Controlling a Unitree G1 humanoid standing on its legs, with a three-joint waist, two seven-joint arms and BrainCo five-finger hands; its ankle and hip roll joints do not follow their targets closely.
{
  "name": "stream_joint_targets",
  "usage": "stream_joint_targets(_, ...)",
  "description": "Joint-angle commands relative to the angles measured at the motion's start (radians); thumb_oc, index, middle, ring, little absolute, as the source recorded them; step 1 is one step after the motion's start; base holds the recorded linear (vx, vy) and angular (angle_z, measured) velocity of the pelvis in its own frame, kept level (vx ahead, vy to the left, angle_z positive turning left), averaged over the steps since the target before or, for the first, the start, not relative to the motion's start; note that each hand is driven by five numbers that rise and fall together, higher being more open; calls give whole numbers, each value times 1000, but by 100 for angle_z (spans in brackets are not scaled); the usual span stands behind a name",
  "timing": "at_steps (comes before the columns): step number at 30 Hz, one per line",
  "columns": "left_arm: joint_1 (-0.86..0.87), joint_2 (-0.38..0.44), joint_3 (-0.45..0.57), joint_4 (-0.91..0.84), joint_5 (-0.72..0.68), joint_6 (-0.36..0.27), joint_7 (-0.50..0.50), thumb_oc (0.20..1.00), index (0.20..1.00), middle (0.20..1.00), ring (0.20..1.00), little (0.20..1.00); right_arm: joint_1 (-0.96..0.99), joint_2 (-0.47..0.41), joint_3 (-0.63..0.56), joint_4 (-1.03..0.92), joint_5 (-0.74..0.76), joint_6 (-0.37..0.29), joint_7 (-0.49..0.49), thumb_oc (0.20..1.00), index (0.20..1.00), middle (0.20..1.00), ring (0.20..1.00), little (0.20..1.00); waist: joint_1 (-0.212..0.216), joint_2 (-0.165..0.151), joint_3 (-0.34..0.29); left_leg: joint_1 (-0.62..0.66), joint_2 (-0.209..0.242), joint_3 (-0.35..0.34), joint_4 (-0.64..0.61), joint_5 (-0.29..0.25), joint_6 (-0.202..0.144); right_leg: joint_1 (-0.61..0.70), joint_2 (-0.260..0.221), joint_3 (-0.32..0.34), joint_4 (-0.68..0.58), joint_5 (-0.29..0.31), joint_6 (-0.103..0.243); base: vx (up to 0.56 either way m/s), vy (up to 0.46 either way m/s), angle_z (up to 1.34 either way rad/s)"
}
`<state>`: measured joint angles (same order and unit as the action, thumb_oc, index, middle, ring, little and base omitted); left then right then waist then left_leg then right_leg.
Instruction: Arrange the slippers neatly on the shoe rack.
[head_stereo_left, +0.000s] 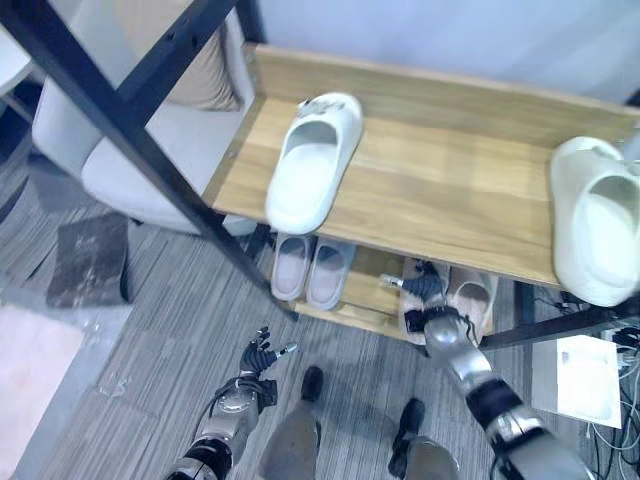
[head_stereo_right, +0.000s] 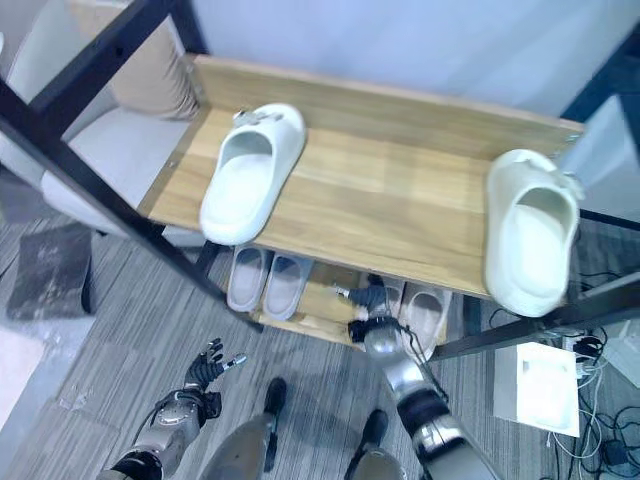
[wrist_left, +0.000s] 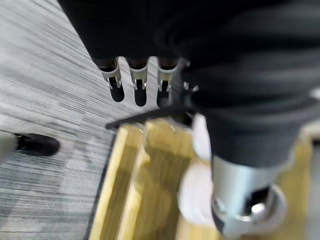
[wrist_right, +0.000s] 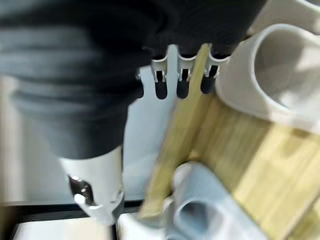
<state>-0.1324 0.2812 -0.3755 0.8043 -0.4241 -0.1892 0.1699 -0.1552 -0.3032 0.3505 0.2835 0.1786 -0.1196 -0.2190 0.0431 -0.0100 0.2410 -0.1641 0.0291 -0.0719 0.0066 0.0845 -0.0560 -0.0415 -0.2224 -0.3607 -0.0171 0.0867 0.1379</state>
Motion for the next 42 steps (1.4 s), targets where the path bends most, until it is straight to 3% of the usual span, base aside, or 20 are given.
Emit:
stream_joint_targets(1, -24, 37, 14, -25, 94, -34, -51, 1000, 1000, 1000, 1000, 1000, 30, -100, 8, -131, 32, -95, 142, 1000, 1000, 1000, 1000, 1000, -7, 13, -27, 50, 21, 1, -51, -6, -27, 26, 1, -22, 36, -64, 31, 88, -23, -21)
stream_joint_targets(2, 26, 65, 5, -84, 143, -41, -87, 1000, 1000, 1000, 1000, 1000, 144, -158, -5, -241, 65, -110, 237, 1000, 1000, 1000, 1000, 1000, -23, 18, -49, 74, 22, 12, -65, -8, -29, 45, 4, -18, 19, -64, 34, 62, -7, -16)
stream_joint_targets(5, 78, 90, -5, -144, 176, -52, -121, 1000, 1000, 1000, 1000, 1000, 251, -213, -23, -322, 58, -110, 299, 1000, 1000, 1000, 1000, 1000, -36, 23, -70, 96, 25, 25, -81, -11, -31, 61, 7, -12, -1, -59, 38, 82, -25, -15)
stream_joint_targets(6, 83, 76, -69, -320, 138, 17, -161, 1000, 1000, 1000, 1000, 1000, 302, -230, -28, -342, 43, -95, 321, 1000, 1000, 1000, 1000, 1000, -46, 28, -80, 105, 24, 33, -85, -15, -28, 70, 9, -8, -12, -56, 39, 44, -8, -24)
stream_joint_targets(7, 137, 92, -46, -233, 223, -30, -184, 1000, 1000, 1000, 1000, 1000, 373, -247, -65, -341, -18, -97, 335, 1000, 1000, 1000, 1000, 1000, -62, 29, -89, 112, 25, 43, -87, -19, -28, 73, 11, 4, -20, -54, 42, 71, -21, -12)
stream_joint_targets(8, 168, 118, -73, -368, 261, -38, -183, 1000, 1000, 1000, 1000, 1000, 412, -249, -80, -319, -31, -102, 321, 1000, 1000, 1000, 1000, 1000, -58, 32, -92, 123, 25, 43, -87, -26, -27, 82, 12, 4, -23, -57, 42, 31, -9, -8)
stream_joint_targets(10, 193, 137, -91, -400, 261, -43, -211, 1000, 1000, 1000, 1000, 1000, 452, -274, -97, -342, -96, -109, 307, 1000, 1000, 1000, 1000, 1000, -66, 32, -99, 121, 22, 45, -89, -26, -24, 77, 12, 10, -25, -54, 44, 28, -8, -12)
stream_joint_targets(12, 147, 166, -164, -502, 351, -15, -236, 1000, 1000, 1000, 1000, 1000, 510, -270, -97, -273, -167, -95, 294, 1000, 1000, 1000, 1000, 1000, -86, 34, -103, 137, 23, 62, -88, -41, -20, 82, 13, 28, -25, -58, 47, 44, -7, -10)
stream_joint_targets(19, 43, 182, -238, -607, 412, 6, -287, 1000, 1000, 1000, 1000, 1000, 487, -258, -116, -99, -265, -65, 243, 1000, 1000, 1000, 1000, 1000, -122, 34, -113, 146, 17, 80, -92, -51, -13, 75, 11, 52, -31, -52, 50, 21, 6, -19)
stream_joint_targets(26, -206, 172, -383, -774, 487, -15, -344, 1000, 1000, 1000, 1000, 1000, 428, -213, -104, 113, -286, -58, 193, 1000, 1000, 1000, 1000, 1000, -152, 37, -111, 150, 16, 86, -92, -59, -15, 72, 12, 65, -33, -52, 53, 3, -5, -2)
stream_joint_targets(33, -343, 221, -302, -1081, 268, -6, -366, 1000, 1000, 1000, 1000, 1000, 353, -177, -94, 223, -278, -52, 172, 1000, 1000, 1000, 1000, 1000, -139, 43, -111, 155, 10, 80, -90, -60, -18, 87, 9, 54, -36, -54, 52, 6, -6, -4)
stream_joint_targets(38, -391, 165, -285, -1072, 229, -26, -314, 1000, 1000, 1000, 1000, 1000, 265, -134, -58, 288, -252, -38, 160, 1000, 1000, 1000, 1000, 1000, -125, 43, -111, 160, 8, 74, -89, -62, -19, 102, 6, 47, -41, -56, 48, 7, -7, 4)
stream_joint_targets(42, -387, 191, -210, -1132, 178, -48, -272, 1000, 1000, 1000, 1000, 1000, 259, -132, -51, 245, -251, -35, 153, 1000, 1000, 1000, 1000, 1000, -110, 42, -114, 166, 6, 72, -89, -63, -20, 115, 6, 41, -47, -58, 46, 10, -1, 3)
